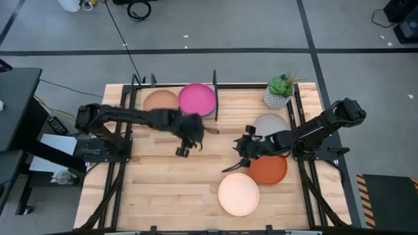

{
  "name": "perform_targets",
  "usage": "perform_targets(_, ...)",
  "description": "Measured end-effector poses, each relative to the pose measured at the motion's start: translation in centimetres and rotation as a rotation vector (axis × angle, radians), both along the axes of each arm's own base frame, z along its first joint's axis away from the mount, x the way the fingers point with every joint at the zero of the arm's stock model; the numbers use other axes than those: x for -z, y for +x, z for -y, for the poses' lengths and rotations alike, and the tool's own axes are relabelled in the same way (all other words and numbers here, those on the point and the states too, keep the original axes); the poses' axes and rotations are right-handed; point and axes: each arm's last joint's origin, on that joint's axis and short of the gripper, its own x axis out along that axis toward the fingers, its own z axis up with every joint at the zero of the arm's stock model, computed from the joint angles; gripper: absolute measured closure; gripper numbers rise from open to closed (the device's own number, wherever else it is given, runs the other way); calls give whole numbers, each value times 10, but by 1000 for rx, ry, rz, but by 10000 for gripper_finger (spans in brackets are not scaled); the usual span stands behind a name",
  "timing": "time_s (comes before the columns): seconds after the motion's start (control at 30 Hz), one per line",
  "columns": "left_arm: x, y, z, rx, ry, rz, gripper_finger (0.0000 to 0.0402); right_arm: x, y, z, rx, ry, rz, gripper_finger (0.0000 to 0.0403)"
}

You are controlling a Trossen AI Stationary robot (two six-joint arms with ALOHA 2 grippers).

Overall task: Place and stack plates onto a shelf
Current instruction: Stack the orange plate on top of the pink plate on the shelf

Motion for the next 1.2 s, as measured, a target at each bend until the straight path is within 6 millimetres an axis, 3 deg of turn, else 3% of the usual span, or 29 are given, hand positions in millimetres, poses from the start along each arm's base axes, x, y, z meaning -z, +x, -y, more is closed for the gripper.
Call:
perform_targets(0.23,45,-8,35,15,-53,30,261,-27,-2,-23,-15,115,-160,257)
perform_targets(0.43,63,-21,66,10,-21,85,261,-47,-20,-64,-5,202,-210,257)
perform_targets(0.67,50,-36,100,6,14,167,261,-32,-34,-115,-31,269,-310,257)
perform_targets(0.9,18,-57,117,-46,-8,290,261,-19,-41,-156,25,131,-568,257)
perform_targets(1.2,-6,-76,124,-110,-82,378,261,11,-53,-181,71,56,-749,257)
